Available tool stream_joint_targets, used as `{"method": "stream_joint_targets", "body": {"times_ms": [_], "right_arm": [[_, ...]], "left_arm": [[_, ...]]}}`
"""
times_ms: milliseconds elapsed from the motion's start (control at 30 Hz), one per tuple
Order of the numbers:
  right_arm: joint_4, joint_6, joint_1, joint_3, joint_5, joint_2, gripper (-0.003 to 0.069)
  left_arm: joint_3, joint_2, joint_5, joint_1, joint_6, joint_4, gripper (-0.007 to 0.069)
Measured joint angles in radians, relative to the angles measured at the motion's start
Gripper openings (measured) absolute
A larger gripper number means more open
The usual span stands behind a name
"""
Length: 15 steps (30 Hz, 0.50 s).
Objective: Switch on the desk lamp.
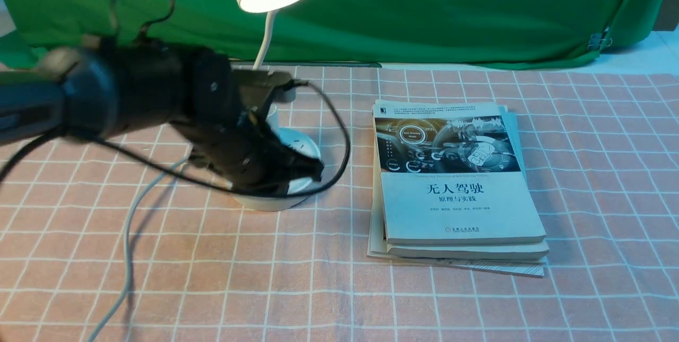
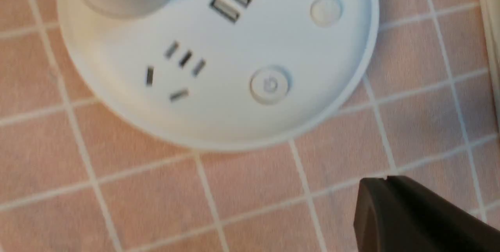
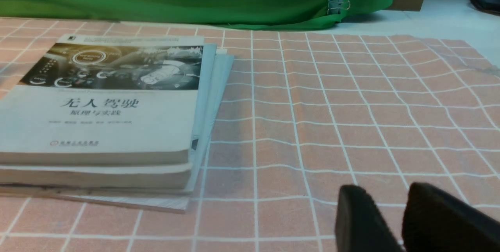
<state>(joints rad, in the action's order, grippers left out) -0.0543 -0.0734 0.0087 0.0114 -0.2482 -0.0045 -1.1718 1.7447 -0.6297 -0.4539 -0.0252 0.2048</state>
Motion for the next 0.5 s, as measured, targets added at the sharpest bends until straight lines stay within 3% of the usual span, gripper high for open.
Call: {"method": "stream_joint_targets", "body": {"times_ms": [500], "right_arm": [[0.000, 0.000, 0.000, 0.000, 0.000, 0.000, 0.0239]], "left_arm": [[0.414, -0.896, 0.168, 0.000, 0.002, -0.023, 0.0021]]}}
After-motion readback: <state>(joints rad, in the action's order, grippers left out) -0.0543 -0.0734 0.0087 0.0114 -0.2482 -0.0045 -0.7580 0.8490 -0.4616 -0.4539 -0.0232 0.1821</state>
